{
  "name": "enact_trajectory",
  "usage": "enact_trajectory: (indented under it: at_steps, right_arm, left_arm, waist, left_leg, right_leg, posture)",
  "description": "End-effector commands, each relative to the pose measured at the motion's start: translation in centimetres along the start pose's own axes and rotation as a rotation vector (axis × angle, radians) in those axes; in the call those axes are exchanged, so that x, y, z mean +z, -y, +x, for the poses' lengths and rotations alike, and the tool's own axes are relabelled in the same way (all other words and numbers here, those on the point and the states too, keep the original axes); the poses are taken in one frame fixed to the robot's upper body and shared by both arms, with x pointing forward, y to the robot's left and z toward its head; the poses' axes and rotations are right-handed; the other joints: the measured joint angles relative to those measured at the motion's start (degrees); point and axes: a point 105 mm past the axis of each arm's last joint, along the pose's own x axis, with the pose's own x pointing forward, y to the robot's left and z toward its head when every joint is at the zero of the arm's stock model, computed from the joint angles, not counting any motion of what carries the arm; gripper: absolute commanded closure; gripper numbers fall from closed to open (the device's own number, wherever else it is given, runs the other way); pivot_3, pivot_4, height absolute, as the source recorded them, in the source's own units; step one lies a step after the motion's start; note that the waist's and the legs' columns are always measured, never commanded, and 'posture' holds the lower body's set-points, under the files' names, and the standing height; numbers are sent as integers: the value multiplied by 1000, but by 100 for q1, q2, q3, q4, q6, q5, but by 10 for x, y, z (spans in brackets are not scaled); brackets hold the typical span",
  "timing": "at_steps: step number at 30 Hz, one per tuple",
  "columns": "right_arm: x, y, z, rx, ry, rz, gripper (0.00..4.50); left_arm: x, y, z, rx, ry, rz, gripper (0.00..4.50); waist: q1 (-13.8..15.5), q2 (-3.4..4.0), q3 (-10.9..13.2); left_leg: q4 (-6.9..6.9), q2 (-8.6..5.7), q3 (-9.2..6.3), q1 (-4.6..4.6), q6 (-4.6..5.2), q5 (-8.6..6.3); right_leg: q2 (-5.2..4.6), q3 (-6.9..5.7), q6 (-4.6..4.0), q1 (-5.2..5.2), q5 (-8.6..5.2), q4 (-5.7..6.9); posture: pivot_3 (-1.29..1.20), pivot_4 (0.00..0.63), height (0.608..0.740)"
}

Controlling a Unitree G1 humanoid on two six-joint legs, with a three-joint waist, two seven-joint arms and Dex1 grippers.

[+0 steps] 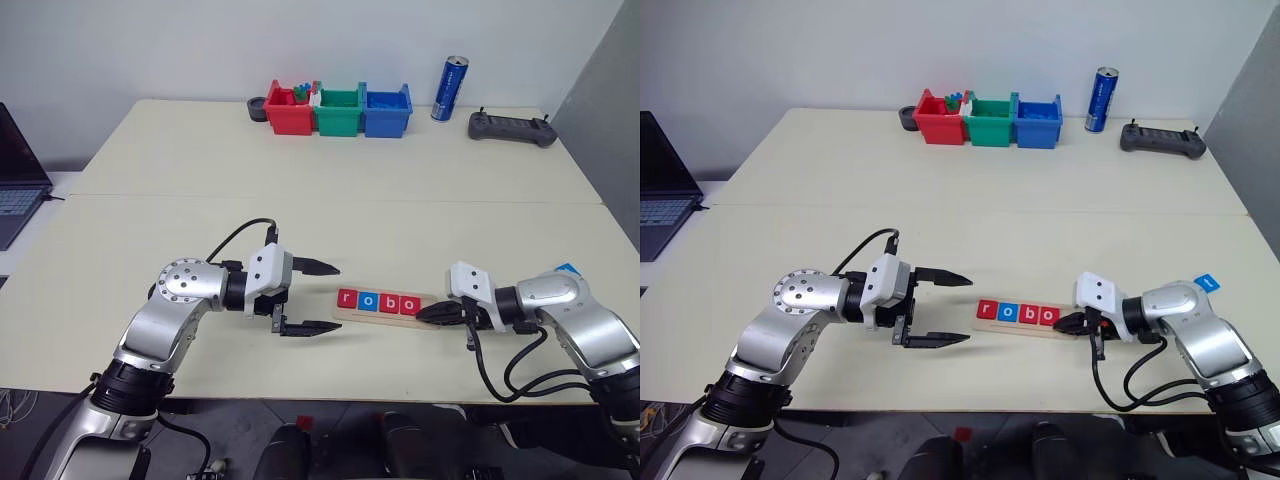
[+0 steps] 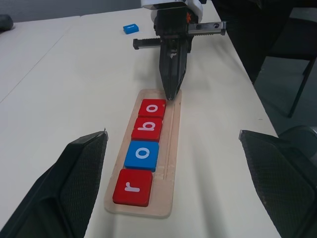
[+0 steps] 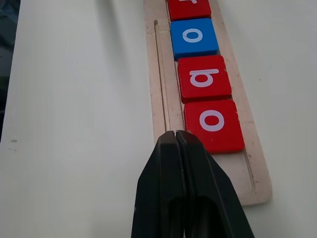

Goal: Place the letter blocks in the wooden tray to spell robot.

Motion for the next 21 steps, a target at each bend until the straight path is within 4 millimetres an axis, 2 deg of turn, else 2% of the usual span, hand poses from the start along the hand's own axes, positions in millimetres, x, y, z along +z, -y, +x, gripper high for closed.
enact_trajectory:
  at_steps: [1, 6, 12, 21]
  right_arm:
    - [6, 18, -11, -90, 0, -48, 4448]
    - [-2, 27, -10, -124, -21, -49, 4448]
    - [-10, 23, -7, -101, -41, -48, 4448]
    - [-2, 19, 3, -79, -13, -54, 4448]
  left_arm:
    - [4, -1, 0, 4, 14, 23, 0]
    - [4, -1, 0, 2, 11, 24, 0]
    - [4, 0, -3, 6, 4, 25, 0]
    - [4, -1, -3, 11, 3, 26, 0]
  waist:
    - [-2, 0, 0]
    - [0, 0, 0]
    - [-2, 0, 0]
    - [-3, 0, 0]
  left_leg:
    - [0, 0, 1, 0, 0, 0]
    - [0, 0, 0, 0, 0, 0]
    - [0, 0, 0, 0, 0, 0]
    - [0, 0, 0, 0, 0, 0]
  right_leg:
    - [0, 1, 0, 0, 0, 0]
    - [0, 0, 0, 0, 0, 0]
    - [0, 0, 0, 0, 0, 0]
    - [0, 1, 0, 0, 0, 1]
  posture:
    - [0, 150, 740]
    - [0, 150, 740]
    - [0, 150, 740]
    - [0, 150, 740]
